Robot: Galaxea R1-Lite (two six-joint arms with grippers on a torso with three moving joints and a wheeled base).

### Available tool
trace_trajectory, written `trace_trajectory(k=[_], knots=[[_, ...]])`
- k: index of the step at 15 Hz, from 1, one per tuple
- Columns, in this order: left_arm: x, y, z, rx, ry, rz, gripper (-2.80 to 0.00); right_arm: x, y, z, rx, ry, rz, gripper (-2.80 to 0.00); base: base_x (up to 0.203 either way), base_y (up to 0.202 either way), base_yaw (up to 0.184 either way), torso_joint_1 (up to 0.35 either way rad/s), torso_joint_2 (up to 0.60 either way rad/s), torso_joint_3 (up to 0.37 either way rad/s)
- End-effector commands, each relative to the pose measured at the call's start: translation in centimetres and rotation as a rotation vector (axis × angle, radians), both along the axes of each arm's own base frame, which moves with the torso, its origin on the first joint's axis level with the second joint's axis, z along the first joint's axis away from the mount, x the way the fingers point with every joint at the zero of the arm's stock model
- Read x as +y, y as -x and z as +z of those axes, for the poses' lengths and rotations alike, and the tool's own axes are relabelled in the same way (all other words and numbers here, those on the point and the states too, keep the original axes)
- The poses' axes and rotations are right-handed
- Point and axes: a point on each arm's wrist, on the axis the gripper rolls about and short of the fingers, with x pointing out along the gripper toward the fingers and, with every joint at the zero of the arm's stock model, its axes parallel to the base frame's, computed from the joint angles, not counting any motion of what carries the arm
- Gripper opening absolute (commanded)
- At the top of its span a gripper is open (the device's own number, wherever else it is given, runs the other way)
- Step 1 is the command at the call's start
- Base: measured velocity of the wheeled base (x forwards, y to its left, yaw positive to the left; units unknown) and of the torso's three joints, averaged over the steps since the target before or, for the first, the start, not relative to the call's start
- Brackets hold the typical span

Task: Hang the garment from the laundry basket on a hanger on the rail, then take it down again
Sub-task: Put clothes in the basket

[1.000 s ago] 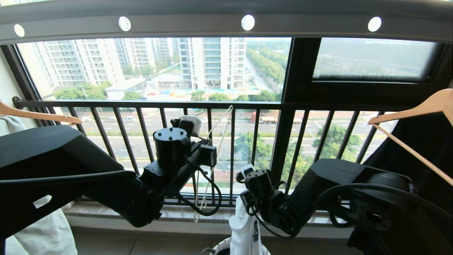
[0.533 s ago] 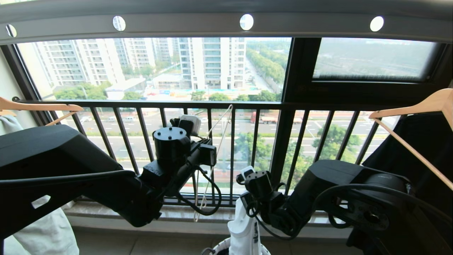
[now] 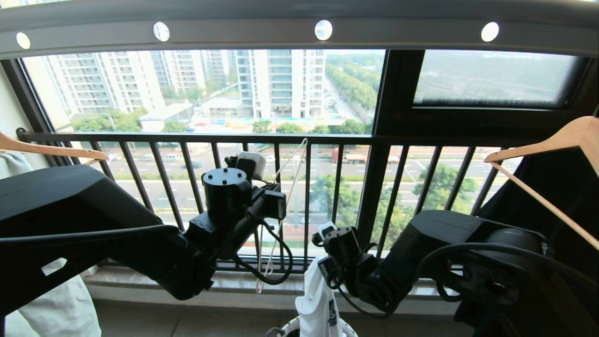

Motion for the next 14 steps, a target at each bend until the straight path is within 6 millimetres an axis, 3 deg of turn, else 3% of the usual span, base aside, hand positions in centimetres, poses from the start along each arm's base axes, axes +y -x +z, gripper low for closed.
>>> trace_trajectory(k=[1,6,10,14], knots=[[0.0,0.0,0.1,-0.006,0.005,0.002,-2.8,-0.2,0.3,0.9,0.035,0.017,0.005,0.0,0.0,0.0,0.0,0.0,0.0,0.0],[0.0,0.0,0.2,-0.008,0.006,0.001,-2.8,-0.2,0.7,2.5,0.2,0.025,0.106,0.0,0.0,0.0,0.0,0.0,0.0,0.0],[0.7,0.0,0.7,-0.016,0.011,0.004,-2.8,0.3,-0.2,4.8,0.375,0.078,0.181,0.0,0.0,0.0,0.0,0.0,0.0,0.0],[1.6,0.0,1.9,-0.041,0.026,0.02,-2.8,-0.8,-1.5,5.2,0.392,0.218,0.312,0.0,0.0,0.0,0.0,0.0,0.0,0.0]])
